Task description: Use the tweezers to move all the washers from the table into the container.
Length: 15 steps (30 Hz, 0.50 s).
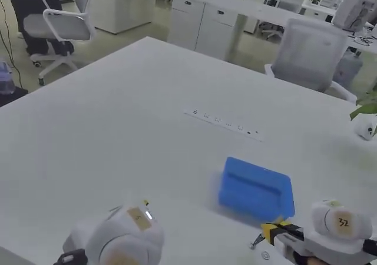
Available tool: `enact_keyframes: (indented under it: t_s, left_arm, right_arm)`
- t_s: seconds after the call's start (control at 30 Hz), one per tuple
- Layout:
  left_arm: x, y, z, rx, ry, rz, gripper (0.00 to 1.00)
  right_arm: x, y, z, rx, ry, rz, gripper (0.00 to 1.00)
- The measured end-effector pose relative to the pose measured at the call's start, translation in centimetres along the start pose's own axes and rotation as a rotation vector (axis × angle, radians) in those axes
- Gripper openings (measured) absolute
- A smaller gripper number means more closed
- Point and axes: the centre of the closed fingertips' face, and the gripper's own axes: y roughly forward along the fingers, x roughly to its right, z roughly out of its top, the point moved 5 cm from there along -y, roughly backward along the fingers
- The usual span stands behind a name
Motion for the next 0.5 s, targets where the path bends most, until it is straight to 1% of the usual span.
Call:
enact_keyframes:
  t_s: [0.07, 0.17, 0.3, 0.43, 0.5]
  left_arm:
    - [0.03, 0.02, -0.02, -0.001, 0.0, -0.003, 0.96]
    - [0.09, 0.03, -0.04, -0.002, 0.002, -0.006, 0.96]
    - [0.17, 0.07, -0.07, -0.006, 0.01, -0.008, 0.96]
    - [0.18, 0.07, -0.11, -0.01, 0.014, -0.008, 0.95]
    - [0.17, 0.09, -0.13, -0.012, 0.014, -0.007, 0.95]
  right_arm:
    - [0.0, -0.04, -0.01, 0.007, -0.004, 0.0, 0.01]
    - [0.24, -0.11, 0.05, 0.005, 0.04, -0.001, 0.01]
    - [0.27, -0.19, -0.06, 0.002, 0.072, 0.005, 0.0]
    - [0.61, -0.07, 0.2, -0.025, 0.099, 0.007, 0.0]
    - [0.78, 0.02, 0.23, -0.028, 0.112, 0.012, 0.0]
